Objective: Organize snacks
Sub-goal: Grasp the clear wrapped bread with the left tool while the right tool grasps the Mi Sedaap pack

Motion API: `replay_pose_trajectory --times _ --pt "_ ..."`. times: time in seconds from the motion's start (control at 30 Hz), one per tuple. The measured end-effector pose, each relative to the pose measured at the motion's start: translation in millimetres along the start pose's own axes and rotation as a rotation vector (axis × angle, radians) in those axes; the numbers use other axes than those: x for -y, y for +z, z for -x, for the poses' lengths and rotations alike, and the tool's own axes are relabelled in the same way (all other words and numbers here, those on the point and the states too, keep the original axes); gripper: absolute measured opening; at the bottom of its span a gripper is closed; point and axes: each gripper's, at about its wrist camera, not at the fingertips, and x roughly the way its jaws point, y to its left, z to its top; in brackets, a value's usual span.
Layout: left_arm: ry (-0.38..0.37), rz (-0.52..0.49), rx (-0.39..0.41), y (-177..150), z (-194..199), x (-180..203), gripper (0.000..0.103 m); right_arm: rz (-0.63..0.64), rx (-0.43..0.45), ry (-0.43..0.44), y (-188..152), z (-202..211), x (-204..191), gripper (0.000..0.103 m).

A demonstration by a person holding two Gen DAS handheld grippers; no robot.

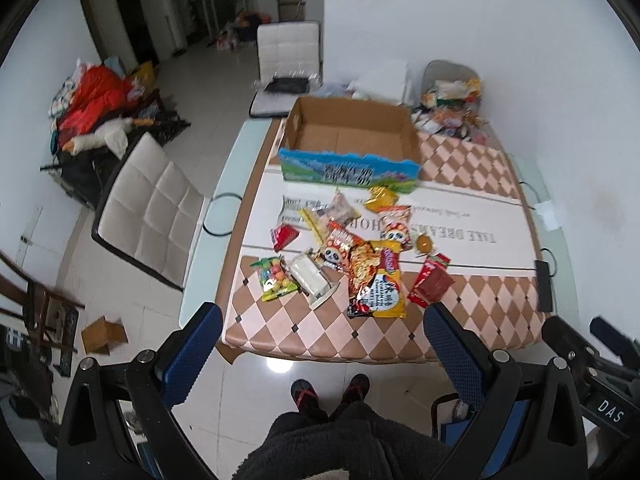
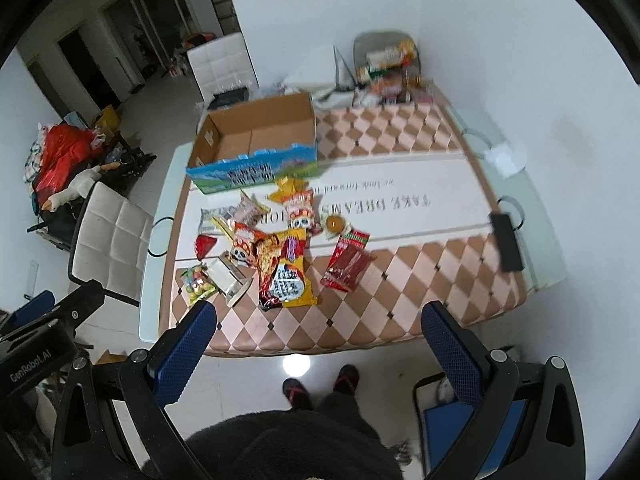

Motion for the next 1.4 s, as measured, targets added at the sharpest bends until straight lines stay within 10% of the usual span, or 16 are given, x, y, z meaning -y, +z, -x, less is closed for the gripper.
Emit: replay_pose_trajectory --times 0.4,0.9,1.4 --pt "0.163 0.071 -0.203 -3.8 -190.3 -52.6 0.103 -0.012 -0.282 0.025 19.5 -254.9 -15.4 0.103" --pt "-0.022 0.53 -0.571 -25.0 -362.3 -100.6 0.085 -0.049 -0.48 -0.011 2.2 -460.9 -60.7 0.103" --pt "0.117 0.203 -0.551 -62.1 -346.5 -56.2 0.063 -0.008 -0.543 -0.008 -5.0 -528.5 -92.3 0.103"
